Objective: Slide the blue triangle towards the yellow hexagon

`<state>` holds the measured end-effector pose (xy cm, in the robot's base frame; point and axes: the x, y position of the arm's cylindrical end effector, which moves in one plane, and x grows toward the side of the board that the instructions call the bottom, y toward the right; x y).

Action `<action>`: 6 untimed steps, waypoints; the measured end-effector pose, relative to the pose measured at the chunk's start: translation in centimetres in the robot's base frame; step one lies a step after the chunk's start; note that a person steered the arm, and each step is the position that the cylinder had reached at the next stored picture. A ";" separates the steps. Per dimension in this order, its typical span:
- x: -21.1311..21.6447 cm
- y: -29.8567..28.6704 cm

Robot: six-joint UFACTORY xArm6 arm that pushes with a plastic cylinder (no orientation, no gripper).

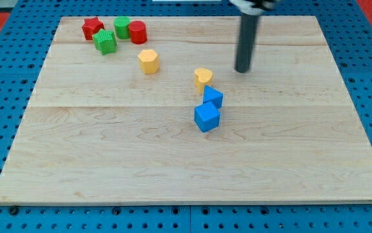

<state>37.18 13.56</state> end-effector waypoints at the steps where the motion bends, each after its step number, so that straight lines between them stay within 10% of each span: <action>1: 5.0 3.9; 3: 9.6 -3.9; 6: 5.0 -15.0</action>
